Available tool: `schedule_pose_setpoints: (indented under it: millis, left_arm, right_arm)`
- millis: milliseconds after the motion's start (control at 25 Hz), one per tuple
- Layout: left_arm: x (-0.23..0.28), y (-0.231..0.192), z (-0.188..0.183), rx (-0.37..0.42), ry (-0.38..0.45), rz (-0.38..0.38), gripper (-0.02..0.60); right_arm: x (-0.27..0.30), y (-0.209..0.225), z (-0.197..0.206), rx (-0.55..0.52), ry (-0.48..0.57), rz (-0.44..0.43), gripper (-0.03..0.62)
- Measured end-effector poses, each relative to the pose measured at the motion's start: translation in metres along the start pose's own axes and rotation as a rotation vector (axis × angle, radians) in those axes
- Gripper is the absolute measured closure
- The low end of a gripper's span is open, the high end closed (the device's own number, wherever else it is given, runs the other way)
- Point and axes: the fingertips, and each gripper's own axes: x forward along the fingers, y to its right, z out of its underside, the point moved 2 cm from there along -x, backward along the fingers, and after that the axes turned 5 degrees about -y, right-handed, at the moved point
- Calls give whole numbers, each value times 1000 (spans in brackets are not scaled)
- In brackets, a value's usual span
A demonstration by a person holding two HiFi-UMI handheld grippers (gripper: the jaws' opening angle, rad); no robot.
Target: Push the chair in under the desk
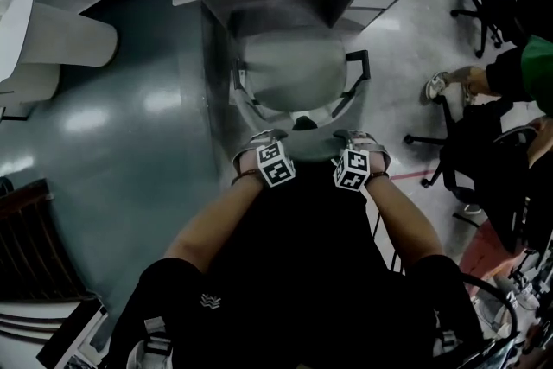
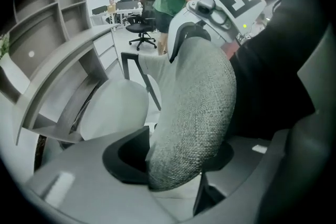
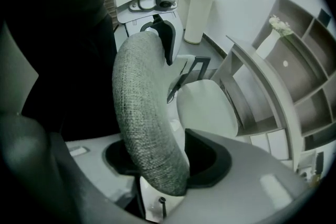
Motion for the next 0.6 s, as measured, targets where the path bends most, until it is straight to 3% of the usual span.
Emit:
schedule_pose_setpoints:
  millis: [120, 320, 440, 600]
  left_arm:
    - [6, 7, -1, 33, -17, 46, 342]
    - [-2, -20, -16, 57, -60, 42, 344]
    - [-6, -21, -18, 115, -97, 53, 345]
    - [-4, -21, -1, 103, -144, 56, 359]
  right_arm:
    - [3, -8, 4, 4, 18, -35, 395]
    - [-3, 18, 4, 40, 82, 26, 392]
    - [-6, 20, 2, 55, 71, -16, 391]
    - [1, 8, -11, 102, 95, -54, 393]
